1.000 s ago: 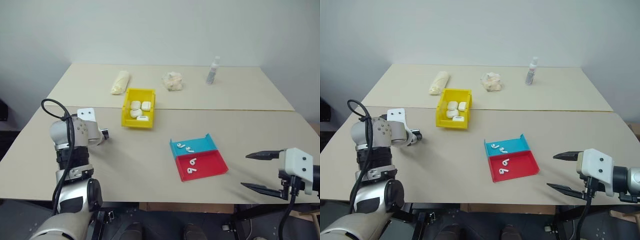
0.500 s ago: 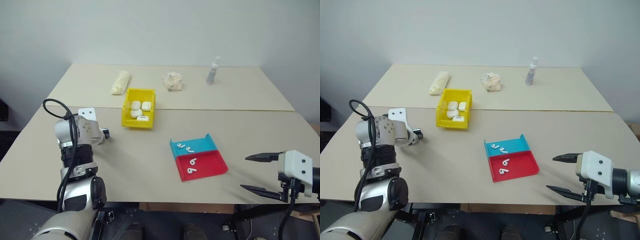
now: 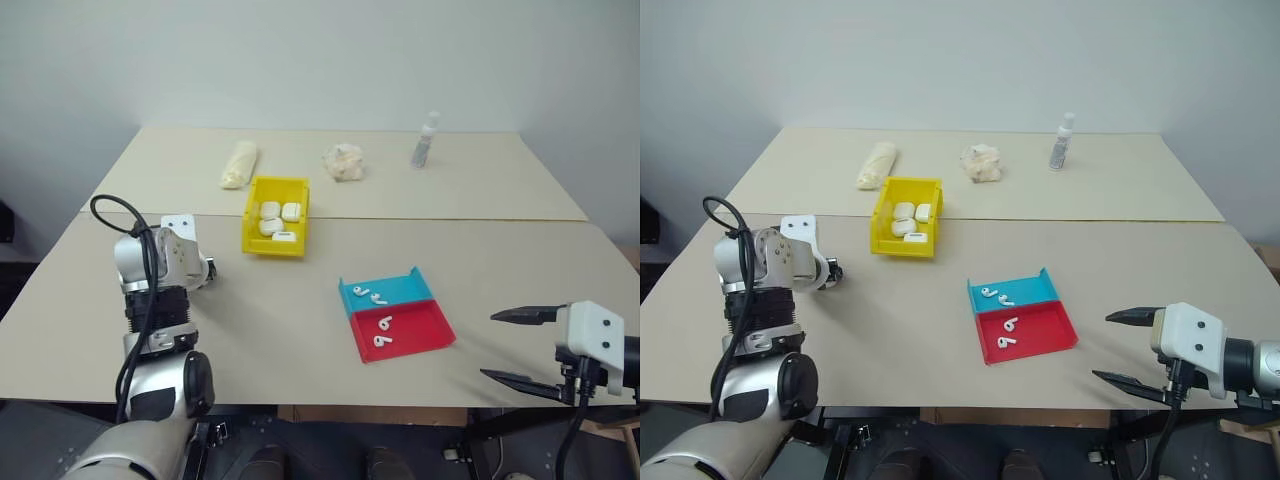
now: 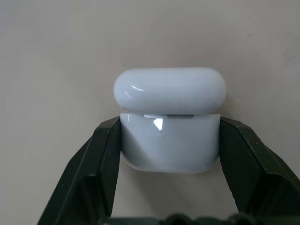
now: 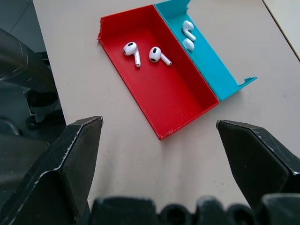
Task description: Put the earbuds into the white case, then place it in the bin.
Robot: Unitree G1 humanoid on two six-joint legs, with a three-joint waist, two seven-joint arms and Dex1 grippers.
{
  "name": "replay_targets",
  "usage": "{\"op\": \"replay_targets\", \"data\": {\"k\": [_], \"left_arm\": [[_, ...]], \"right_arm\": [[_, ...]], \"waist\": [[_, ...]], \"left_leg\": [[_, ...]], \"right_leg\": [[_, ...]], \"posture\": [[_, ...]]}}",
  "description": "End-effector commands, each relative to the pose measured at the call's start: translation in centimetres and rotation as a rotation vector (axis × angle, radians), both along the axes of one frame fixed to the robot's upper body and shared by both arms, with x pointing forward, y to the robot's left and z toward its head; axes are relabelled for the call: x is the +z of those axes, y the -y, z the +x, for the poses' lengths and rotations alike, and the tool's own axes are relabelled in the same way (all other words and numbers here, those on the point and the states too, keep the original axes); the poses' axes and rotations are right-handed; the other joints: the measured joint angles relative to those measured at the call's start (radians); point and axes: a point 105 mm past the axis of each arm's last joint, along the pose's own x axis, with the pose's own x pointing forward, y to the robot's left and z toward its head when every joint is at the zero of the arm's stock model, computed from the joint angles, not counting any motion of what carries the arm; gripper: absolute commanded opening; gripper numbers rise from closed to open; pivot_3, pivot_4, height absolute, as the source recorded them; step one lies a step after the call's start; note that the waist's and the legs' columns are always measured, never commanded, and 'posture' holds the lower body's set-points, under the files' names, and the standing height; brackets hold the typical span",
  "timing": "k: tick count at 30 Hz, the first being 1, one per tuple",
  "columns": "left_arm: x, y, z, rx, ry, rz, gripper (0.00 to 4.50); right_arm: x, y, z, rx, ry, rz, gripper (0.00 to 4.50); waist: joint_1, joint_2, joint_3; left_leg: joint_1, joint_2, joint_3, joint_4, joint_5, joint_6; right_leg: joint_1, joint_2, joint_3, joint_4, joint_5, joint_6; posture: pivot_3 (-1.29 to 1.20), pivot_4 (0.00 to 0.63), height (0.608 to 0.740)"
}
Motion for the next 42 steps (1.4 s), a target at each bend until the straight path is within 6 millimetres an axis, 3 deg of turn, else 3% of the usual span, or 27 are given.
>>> {"op": "replay_targets", "data": {"k": [1,7,10,14,19,26,33,42], "left_arm": [[3.8,0.1,0.6,-0.092,0.186,0.054,2.77],[6.3,0.3,-0.1,-0.306,0.351,0.115,2.77],[8.6,2.0,-1.3,-0.503,0.592,0.12,2.77],[10.1,5.3,-3.9,-0.763,0.838,0.033,2.77],[9.2,9.5,-6.6,-1.076,0.986,-0.046,2.77],[7.9,12.6,-8.4,-1.315,1.132,-0.221,2.77],[6.2,14.0,-8.1,-1.387,1.183,-0.289,2.77],[4.1,14.2,-9.4,-1.5,1.211,-0.332,2.77]], "right_arm": [[1.5,0.0,0.1,0.002,0.056,-0.02,4.5],[2.5,-0.4,0.2,0.026,0.075,-0.037,4.5],[3.2,-0.6,0.2,0.038,0.092,-0.048,4.5],[4.2,-1.2,0.4,0.065,0.118,-0.061,4.5],[5.4,-2.3,0.5,0.133,0.138,-0.103,4.5],[6.8,-4.6,1.0,0.218,0.167,-0.151,4.5],[6.9,-7.0,1.5,0.302,0.133,-0.224,4.5],[4.6,-8.2,2.5,0.41,0.04,-0.47,4.5]], "waist": [[-0.001,0.0,0.0],[-0.003,0.0,0.0],[-0.004,0.0,0.0],[0.001,0.0,0.0],[0.004,0.001,-0.001],[0.001,0.001,-0.001],[-0.001,0.002,-0.001],[-0.008,0.002,-0.001]], "left_leg": [[-0.001,0.0,0.0,0.0,0.0,0.0],[-0.002,0.0,0.0,0.0,0.001,-0.001],[-0.002,0.0,0.0,-0.001,0.001,-0.001],[-0.004,0.001,0.0,0.0,0.001,-0.001],[-0.003,0.0,0.001,0.001,0.0,0.001],[-0.003,0.001,0.002,0.001,-0.001,0.002],[-0.003,0.001,0.002,0.002,-0.001,0.003],[-0.003,0.001,0.001,0.002,-0.001,0.003]], "right_leg": [[-0.001,0.0,0.0,0.0,0.0,0.0],[-0.002,0.0,0.001,0.0,0.0,0.0],[-0.002,0.0,0.0,0.0,0.0,0.0],[-0.003,-0.001,0.0,-0.001,0.0,0.0],[-0.001,-0.001,0.0,-0.001,0.0,0.0],[-0.001,0.0,-0.001,-0.001,0.0,0.0],[-0.001,0.001,-0.001,-0.001,0.0,0.0],[-0.002,0.001,-0.001,-0.002,0.0,0.0]], "posture": [[0.0,0.15,0.74],[0.0,0.15,0.74],[0.0,0.15,0.74],[0.0,0.15,0.74],[0.0,0.15,0.74],[0.0,0.15,0.74],[0.0,0.15,0.74],[0.0,0.15,0.74]]}}
